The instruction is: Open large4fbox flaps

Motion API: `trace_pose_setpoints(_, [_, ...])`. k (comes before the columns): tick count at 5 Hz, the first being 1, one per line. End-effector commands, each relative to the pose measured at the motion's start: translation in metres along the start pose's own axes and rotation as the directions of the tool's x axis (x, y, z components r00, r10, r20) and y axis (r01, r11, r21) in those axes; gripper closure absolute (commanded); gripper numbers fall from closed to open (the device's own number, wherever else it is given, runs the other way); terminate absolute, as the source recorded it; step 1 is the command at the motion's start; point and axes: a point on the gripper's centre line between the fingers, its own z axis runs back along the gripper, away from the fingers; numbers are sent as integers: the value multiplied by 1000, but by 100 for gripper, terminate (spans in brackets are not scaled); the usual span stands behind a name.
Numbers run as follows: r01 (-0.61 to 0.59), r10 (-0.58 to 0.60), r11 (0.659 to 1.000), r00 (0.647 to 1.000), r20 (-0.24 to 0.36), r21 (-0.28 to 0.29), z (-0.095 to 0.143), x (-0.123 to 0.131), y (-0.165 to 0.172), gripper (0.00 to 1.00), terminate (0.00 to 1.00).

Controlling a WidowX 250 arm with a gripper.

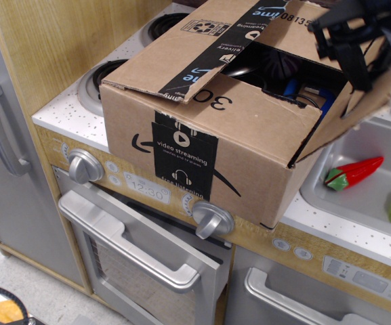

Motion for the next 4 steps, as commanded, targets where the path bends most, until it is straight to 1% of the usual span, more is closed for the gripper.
trace_pose_setpoints(1, [-81,90,995,980,178,-60,5,-8,-11,0,0])
trace_pose_setpoints(2, [-157,177,983,952,250,-95,-13,-16,-20,0,0])
trace_pose_setpoints(3, [-201,229,971,941,250,-133,-25,-25,-24,0,0])
trace_pose_setpoints(4, [-214,242,968,939,246,-132,-23,-25,-24,0,0])
